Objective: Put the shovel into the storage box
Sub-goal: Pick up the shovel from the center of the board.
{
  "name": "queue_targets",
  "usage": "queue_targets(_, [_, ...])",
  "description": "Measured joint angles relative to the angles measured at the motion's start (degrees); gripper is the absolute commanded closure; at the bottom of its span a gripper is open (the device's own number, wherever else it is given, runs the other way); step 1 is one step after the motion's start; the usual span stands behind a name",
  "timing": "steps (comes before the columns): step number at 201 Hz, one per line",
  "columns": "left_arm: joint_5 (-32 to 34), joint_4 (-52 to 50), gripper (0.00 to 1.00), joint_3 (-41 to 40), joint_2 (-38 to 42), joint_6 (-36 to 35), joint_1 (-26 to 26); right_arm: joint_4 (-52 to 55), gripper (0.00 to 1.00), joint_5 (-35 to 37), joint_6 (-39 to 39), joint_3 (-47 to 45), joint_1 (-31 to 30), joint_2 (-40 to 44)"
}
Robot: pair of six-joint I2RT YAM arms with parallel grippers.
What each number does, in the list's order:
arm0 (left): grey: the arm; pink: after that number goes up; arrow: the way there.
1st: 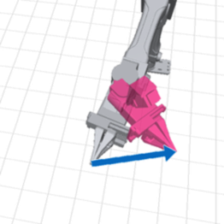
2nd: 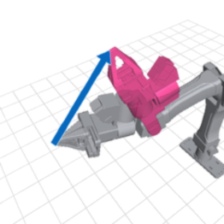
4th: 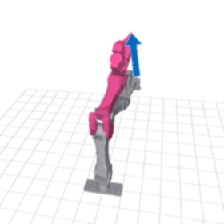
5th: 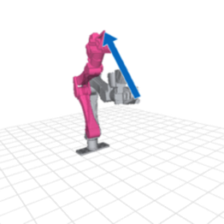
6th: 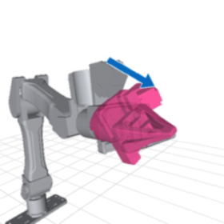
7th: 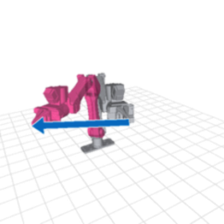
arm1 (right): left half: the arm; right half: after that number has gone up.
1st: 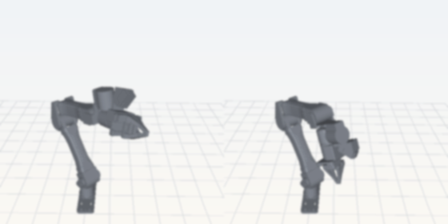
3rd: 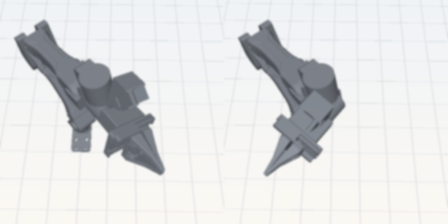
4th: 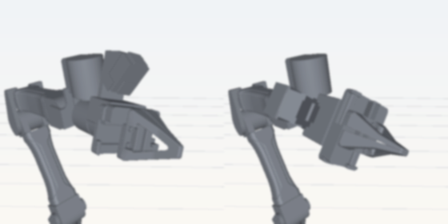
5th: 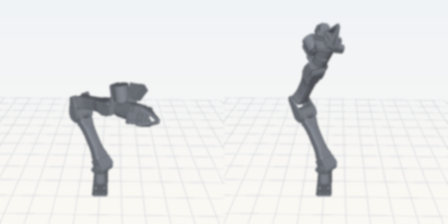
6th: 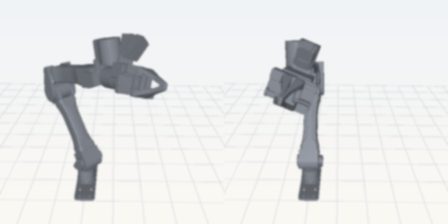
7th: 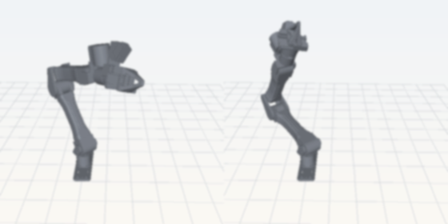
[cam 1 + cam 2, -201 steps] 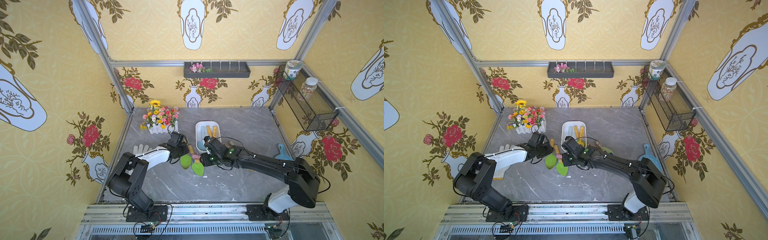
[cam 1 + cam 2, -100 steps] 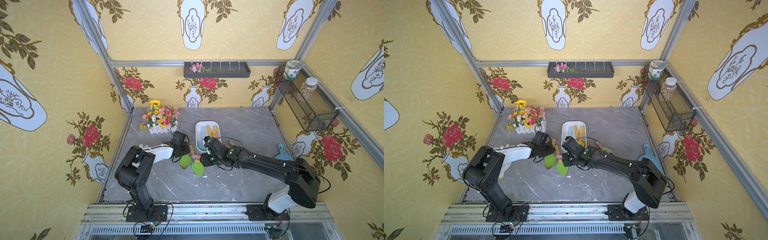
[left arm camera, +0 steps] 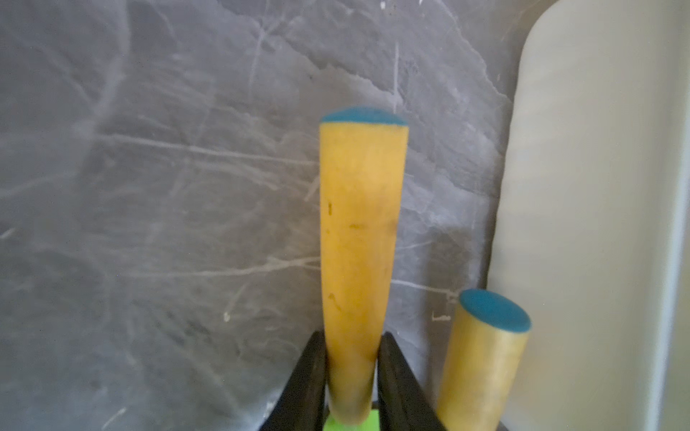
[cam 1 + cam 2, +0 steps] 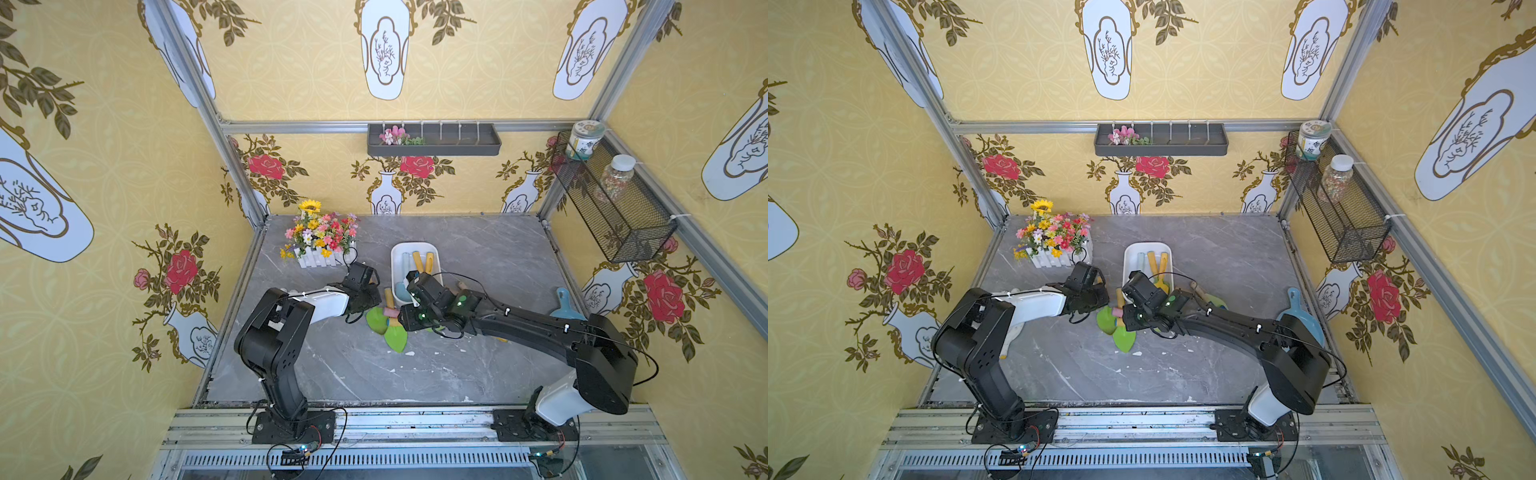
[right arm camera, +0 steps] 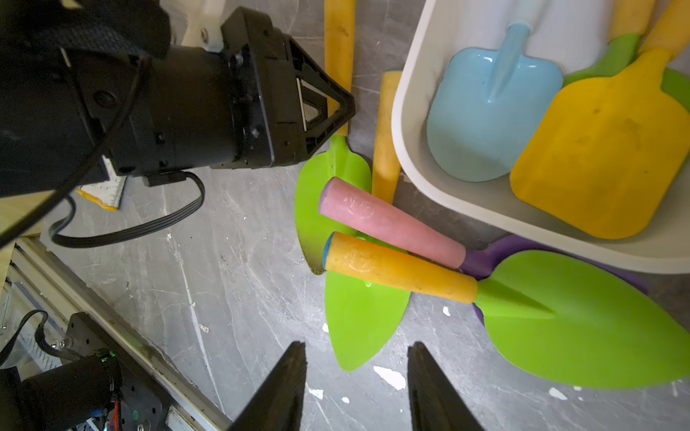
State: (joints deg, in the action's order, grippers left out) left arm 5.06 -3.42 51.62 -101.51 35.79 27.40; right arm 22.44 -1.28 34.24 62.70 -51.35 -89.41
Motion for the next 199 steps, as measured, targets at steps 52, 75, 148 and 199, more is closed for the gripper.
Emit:
queue_targets(52, [1.27, -0.5, 0.84, 0.0, 0.24, -0.68, 0.0, 0.07, 0.52, 0.15, -0.02, 0.24, 0.04, 0.0])
queue_targets(75, [2.1, -1.57, 0.88, -0.11, 0.83, -0.94, 0.0, 0.09, 0.51, 0.2, -0.04, 0.24, 0.13, 0.0])
queue_targets(148, [4.31, -5.4, 0.98, -0.15, 3.85, -2.21, 0.0, 0.15, 0.51, 1.42, -0.04, -0.94, 0.59, 1.36])
queue_targets(199, [5.09, -7.82, 0.99, -0.46, 9.44, -2.97, 0.0, 0.2, 0.51, 1.42, -0.02, -1.46, 1.62, 2.99])
